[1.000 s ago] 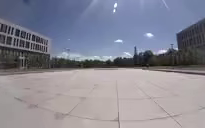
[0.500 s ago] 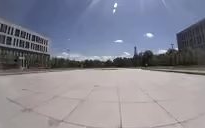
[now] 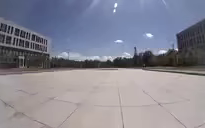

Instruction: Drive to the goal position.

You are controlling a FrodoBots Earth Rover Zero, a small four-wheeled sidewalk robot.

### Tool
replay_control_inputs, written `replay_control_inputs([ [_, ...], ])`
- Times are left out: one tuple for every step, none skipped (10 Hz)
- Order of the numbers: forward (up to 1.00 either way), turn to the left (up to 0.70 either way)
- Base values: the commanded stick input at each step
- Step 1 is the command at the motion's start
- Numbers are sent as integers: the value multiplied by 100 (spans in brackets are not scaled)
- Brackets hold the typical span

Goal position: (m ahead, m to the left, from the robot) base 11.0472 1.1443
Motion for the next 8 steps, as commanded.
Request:
replay_control_inputs([
  [35, 0],
  [35, 0],
  [35, 0],
  [35, 0],
  [35, 0],
  [35, 0],
  [35, 0],
  [35, 0],
])
